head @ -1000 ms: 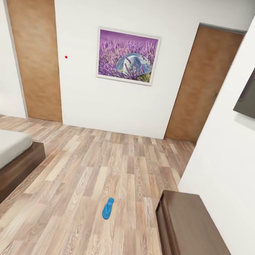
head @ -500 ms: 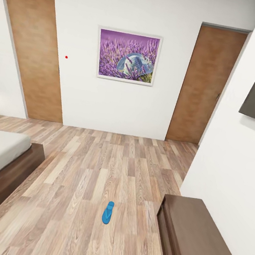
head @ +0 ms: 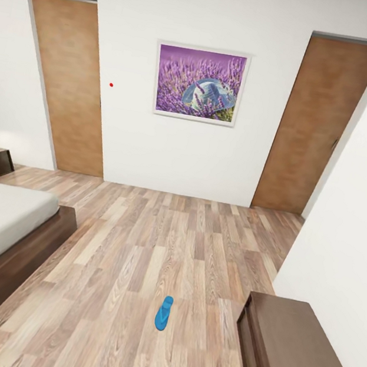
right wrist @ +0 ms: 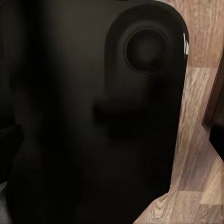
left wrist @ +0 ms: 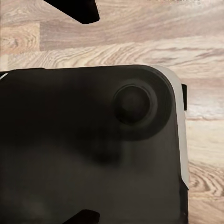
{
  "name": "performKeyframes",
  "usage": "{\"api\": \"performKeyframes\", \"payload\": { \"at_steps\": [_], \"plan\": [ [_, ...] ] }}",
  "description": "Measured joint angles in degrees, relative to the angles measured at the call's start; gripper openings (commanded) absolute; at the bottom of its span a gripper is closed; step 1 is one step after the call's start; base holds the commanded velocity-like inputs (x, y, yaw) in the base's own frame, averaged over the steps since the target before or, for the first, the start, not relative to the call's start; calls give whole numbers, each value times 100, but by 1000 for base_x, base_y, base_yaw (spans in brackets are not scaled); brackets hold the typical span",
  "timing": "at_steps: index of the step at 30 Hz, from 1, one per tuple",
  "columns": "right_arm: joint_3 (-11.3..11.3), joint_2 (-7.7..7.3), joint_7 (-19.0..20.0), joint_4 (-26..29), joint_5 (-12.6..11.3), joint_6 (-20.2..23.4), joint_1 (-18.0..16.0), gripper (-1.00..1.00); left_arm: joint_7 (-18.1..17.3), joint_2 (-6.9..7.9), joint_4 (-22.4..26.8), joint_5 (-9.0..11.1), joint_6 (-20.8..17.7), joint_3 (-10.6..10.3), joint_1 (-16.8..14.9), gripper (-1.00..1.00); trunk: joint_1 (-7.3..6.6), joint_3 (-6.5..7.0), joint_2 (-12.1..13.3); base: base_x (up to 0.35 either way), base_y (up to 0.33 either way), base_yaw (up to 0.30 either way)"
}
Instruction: In the bedroom, move the book from the bed onto either nightstand, and place the two sandals side by side next to the bed.
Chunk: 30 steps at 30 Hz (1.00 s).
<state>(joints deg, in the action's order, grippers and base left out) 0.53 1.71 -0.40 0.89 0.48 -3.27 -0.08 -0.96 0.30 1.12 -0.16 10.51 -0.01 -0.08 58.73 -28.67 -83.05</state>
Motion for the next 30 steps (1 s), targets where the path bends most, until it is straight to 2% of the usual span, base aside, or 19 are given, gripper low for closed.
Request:
{"api": "performKeyframes", "payload": {
  "at_steps": [20,30],
  "plan": [
    [3,22,0,0,0,0,0,100,-7,4,-2,0,0,0,0,100,0,-11,0,48,-64,272],
    [4,22,0,-1,0,-2,0,100,-8,4,0,0,-1,0,0,100,0,-17,0,39,-142,90]
  ]
}}
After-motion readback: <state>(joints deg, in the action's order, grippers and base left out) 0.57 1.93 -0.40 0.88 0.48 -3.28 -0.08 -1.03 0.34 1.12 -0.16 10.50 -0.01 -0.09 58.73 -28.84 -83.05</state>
